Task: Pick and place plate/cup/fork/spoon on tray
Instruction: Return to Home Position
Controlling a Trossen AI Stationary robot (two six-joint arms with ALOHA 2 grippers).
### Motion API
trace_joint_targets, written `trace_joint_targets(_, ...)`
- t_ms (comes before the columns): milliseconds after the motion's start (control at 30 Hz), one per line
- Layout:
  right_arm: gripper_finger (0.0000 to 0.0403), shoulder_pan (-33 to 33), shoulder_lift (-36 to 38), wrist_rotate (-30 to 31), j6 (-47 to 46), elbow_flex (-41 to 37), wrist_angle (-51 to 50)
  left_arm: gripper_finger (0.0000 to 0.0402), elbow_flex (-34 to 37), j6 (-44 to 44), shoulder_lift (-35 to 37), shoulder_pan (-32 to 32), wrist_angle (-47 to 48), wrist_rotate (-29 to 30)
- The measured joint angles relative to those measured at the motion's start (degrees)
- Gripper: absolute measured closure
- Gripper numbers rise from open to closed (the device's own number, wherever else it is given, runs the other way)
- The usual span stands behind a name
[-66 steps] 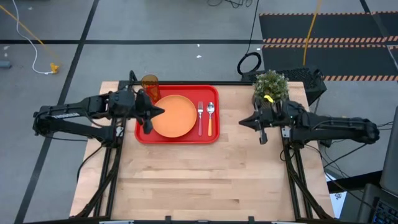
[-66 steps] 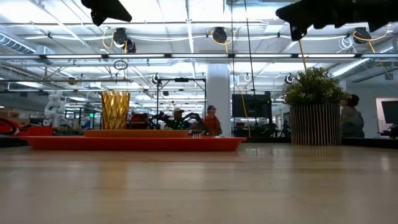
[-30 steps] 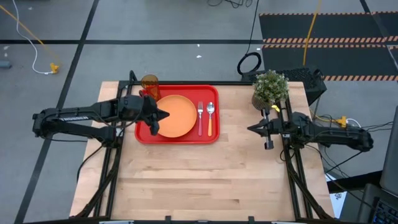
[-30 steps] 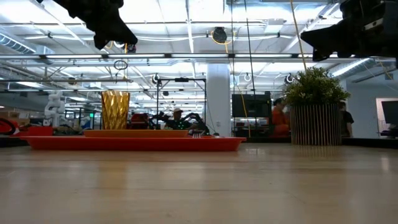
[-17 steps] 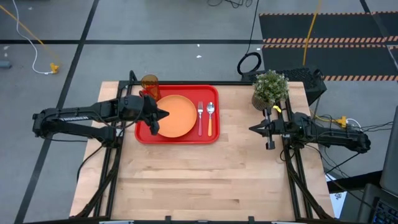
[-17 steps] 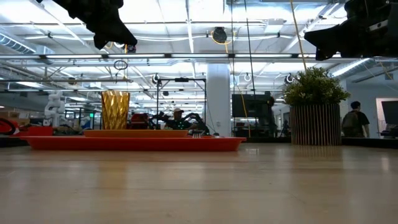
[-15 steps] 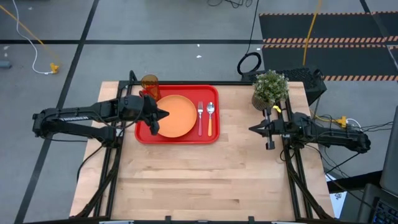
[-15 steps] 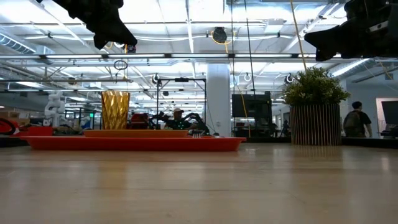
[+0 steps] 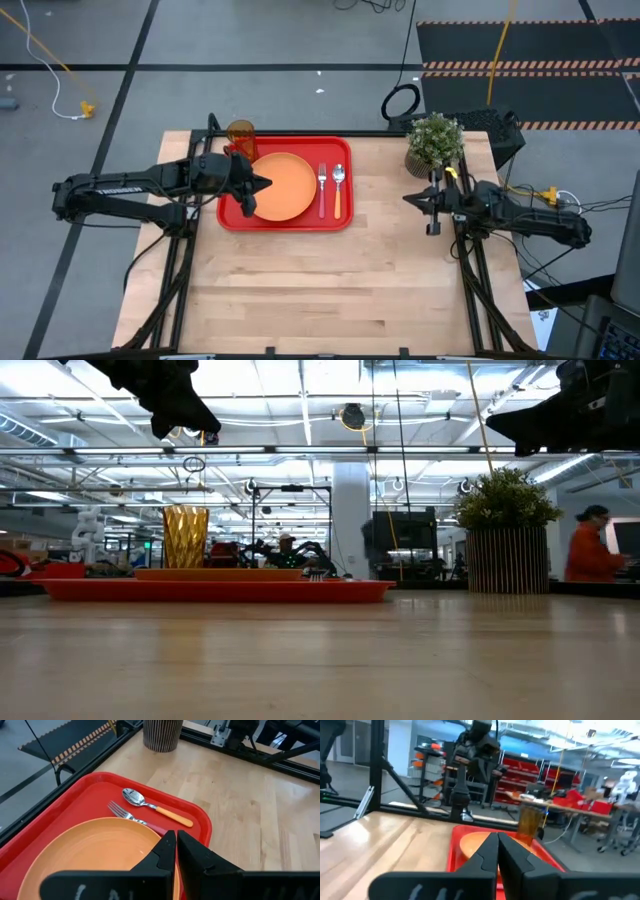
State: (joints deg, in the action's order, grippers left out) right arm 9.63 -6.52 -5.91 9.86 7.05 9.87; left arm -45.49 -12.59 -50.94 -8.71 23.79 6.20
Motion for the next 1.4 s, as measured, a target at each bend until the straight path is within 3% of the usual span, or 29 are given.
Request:
trace_joint_targets(267, 0.0403, 0.0, 6.5, -1.6, -0.3, 0.0, -5.3, 0.038, 0.0, 0.2, 0.0, 0.0, -0.1, 0.0)
trace_joint_targets(600, 0.0403, 0.0, 6.4, -1.8, -1.1, 0.0, -5.8, 0.038, 0.0, 0.9, 0.0, 0.0, -0.1, 0.1)
trace_joint_targets(800, 0.0403, -0.2, 6.4, -3.1, -7.9, -5.8, 7.6, 0.038, 0.0, 0.9, 0.0, 0.0, -0.1, 0.4)
trace_joint_targets(1167, 0.0403, -1.7, 6.4, -3.1, -8.1, -5.3, 4.9, 0.038, 0.0, 0.4, 0.0, 0.0, -0.3, 0.5)
trace_joint_targets(1400, 0.0403, -6.6, 6.4, -2.9, -12.0, -5.4, 3.9, 0.038, 0.0, -1.1, 0.4, 0.0, -0.3, 0.5)
